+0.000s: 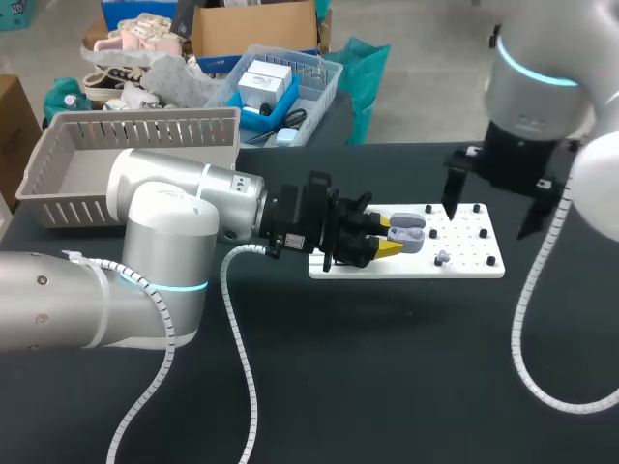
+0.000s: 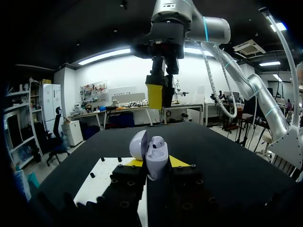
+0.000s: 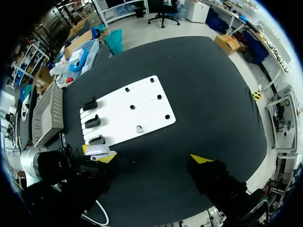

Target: Pick up each earbud case from the left stands, insert the matching earbuds, close the lid, and place the case in the box.

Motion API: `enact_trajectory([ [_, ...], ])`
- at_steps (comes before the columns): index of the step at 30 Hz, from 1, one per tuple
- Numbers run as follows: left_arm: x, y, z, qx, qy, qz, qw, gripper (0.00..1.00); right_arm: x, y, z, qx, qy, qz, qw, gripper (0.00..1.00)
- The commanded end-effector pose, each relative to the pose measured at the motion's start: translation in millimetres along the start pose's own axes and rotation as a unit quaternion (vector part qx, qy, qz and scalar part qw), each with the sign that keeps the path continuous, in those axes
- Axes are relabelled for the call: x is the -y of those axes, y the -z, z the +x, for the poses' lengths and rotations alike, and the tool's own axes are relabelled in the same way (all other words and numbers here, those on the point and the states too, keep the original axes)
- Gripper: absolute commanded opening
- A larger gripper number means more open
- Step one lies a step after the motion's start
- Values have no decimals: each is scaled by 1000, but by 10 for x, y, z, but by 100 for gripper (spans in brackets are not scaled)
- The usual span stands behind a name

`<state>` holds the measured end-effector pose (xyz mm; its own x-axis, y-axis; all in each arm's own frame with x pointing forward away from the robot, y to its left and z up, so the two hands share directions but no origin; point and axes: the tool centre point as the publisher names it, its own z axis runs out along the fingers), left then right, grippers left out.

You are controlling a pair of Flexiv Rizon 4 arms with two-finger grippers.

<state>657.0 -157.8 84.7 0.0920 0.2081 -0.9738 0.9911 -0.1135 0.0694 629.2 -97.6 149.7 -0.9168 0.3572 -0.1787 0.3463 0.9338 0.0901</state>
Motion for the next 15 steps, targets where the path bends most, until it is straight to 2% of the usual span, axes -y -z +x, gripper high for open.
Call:
enact_trajectory([
  [1, 10, 2, 1, 0, 0, -2, 1000, 0, 215, -62, -48, 2, 12, -72, 997, 94],
  [3, 10, 2, 1, 0, 0, -2, 1000, 0, 236, -103, -79, -2, 32, -88, 996, 93],
  [7, 10, 2, 1, 0, 0, -2, 1000, 0, 261, -234, -172, -5, 58, -96, 994, 82],
  [10, 10, 2, 1, 0, 0, -2, 1000, 0, 255, -341, -251, -9, 72, -110, 991, 80],
  [14, 10, 2, 1, 0, 0, -2, 1000, 0, 228, -445, -316, -2, 87, -127, 988, 65],
  [15, 10, 2, 1, 0, 0, -2, 1000, 0, 216, -482, -330, -2, 92, -133, 987, 65],
])
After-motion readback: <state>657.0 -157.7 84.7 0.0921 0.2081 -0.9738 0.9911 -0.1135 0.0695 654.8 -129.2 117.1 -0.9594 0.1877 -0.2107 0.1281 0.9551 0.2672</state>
